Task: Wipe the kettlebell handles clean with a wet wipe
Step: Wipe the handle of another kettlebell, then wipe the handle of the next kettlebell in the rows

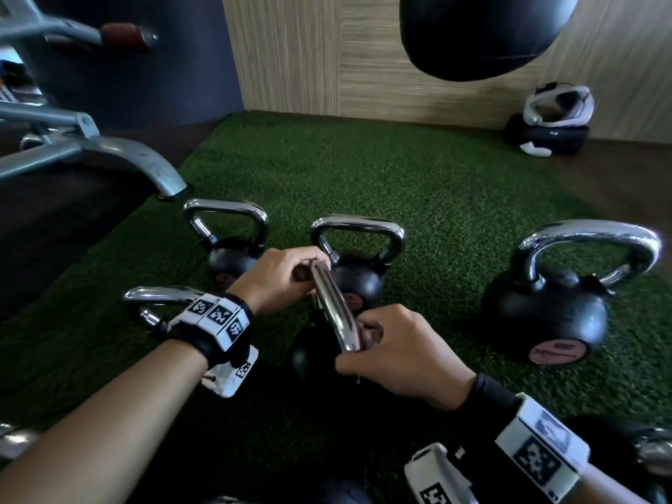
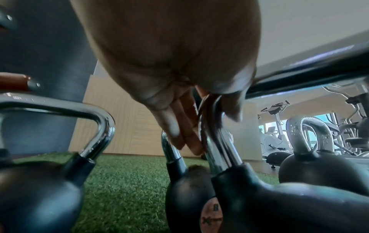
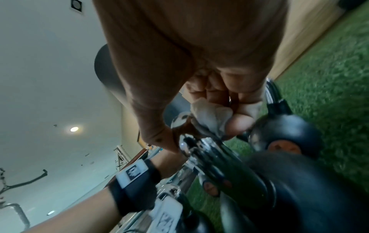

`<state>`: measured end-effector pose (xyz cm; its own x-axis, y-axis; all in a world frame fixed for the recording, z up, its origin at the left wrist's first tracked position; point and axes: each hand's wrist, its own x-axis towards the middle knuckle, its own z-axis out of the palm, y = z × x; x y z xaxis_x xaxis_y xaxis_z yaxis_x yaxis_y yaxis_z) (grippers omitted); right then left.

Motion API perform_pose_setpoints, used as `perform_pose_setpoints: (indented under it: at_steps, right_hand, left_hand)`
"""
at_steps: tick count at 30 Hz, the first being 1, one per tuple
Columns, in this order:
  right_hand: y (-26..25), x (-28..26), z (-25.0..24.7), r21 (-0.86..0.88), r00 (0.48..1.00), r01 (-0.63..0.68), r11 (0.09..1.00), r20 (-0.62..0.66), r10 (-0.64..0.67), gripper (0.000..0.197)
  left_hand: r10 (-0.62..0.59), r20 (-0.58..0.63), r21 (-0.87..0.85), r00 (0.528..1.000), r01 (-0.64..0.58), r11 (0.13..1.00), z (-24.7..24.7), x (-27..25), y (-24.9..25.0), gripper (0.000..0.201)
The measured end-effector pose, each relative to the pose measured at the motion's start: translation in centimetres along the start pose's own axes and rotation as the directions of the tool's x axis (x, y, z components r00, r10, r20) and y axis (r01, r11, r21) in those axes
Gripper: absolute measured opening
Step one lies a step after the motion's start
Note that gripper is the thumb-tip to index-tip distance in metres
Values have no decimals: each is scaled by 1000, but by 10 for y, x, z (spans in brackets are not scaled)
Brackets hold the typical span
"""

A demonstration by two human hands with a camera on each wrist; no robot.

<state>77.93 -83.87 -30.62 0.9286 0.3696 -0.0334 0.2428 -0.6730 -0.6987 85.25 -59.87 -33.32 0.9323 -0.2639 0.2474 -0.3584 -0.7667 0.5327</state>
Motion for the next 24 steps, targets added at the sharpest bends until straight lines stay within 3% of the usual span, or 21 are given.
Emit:
perform_pose_setpoints:
  at_steps: [6, 11, 17, 20, 24]
  right_hand:
    - [21, -12, -10, -120, 959, 213, 970, -166, -231, 25]
    - [34, -5, -14, -184, 918, 224, 957, -290, -271, 29]
    - [36, 0, -10, -336, 925, 198, 921, -246, -289, 24]
    - [23, -4, -8, -458, 940, 154, 875, -206, -273, 19]
    - [5, -8, -14, -531, 971, 80, 844, -149, -186, 18]
  left_hand:
    - [18, -77, 158, 997, -6, 987, -21, -37, -8, 25]
    - [-93, -110, 191, 990, 113, 975, -27, -66, -1, 34]
    - [-240, -39, 177, 970, 243, 954, -35, -74, 21, 25]
    - [-309, 57, 245, 949, 286, 926, -46, -69, 28, 21]
    - [-400, 173, 333, 900, 329, 884, -59, -80, 32, 56]
